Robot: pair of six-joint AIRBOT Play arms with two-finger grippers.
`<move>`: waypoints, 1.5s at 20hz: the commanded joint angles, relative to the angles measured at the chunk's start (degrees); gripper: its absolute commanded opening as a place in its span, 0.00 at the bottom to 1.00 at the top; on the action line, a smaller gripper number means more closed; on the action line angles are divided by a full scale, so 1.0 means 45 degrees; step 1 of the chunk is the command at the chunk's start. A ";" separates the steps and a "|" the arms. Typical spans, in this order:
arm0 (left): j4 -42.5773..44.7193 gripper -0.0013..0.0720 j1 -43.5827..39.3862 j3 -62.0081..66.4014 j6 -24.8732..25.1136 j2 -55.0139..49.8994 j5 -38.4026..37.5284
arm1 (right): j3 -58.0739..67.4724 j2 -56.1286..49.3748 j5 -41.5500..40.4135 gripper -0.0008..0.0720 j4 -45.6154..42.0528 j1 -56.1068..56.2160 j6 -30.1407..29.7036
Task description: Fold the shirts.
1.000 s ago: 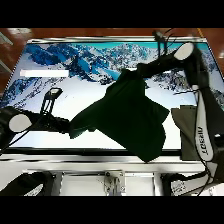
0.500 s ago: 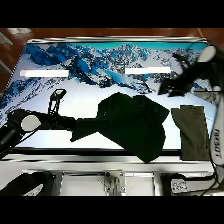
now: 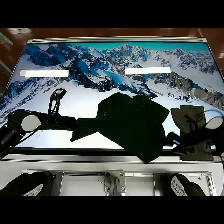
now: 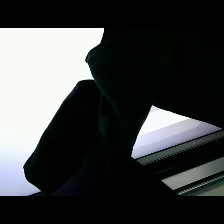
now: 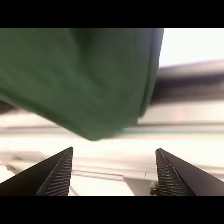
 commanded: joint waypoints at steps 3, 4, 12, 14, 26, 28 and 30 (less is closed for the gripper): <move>-0.0097 0.08 -0.0010 0.0000 0.0015 0.0010 0.0010 | -0.2244 0.0855 -0.1292 0.87 0.0806 -0.0131 0.0423; -0.0092 0.08 -0.0010 0.0000 0.0015 0.0010 0.0010 | -0.2244 0.0850 -0.1365 0.87 0.0797 0.0010 0.0554; -0.0087 0.08 -0.0005 0.0000 0.0024 0.0010 0.0019 | -0.2268 0.0840 -0.2526 0.87 -0.0311 0.2225 0.2336; -0.0087 0.08 0.0000 0.0000 0.0019 0.0010 0.0015 | -0.2283 0.0826 -0.2701 0.87 -0.0306 0.2229 0.2686; -0.0015 0.08 0.0005 0.0068 0.0024 0.0029 0.0019 | -0.2361 -0.1627 -0.4726 0.10 0.1880 0.3789 0.2414; 0.0515 0.08 0.0005 0.0413 0.0019 0.0039 0.0000 | -0.1282 -0.1166 -0.4517 0.10 0.1821 0.3789 0.1676; 0.1452 0.08 0.0010 0.1302 0.0019 0.0073 -0.0010 | 0.0423 -0.0384 -0.4090 0.10 0.2006 0.3789 0.0534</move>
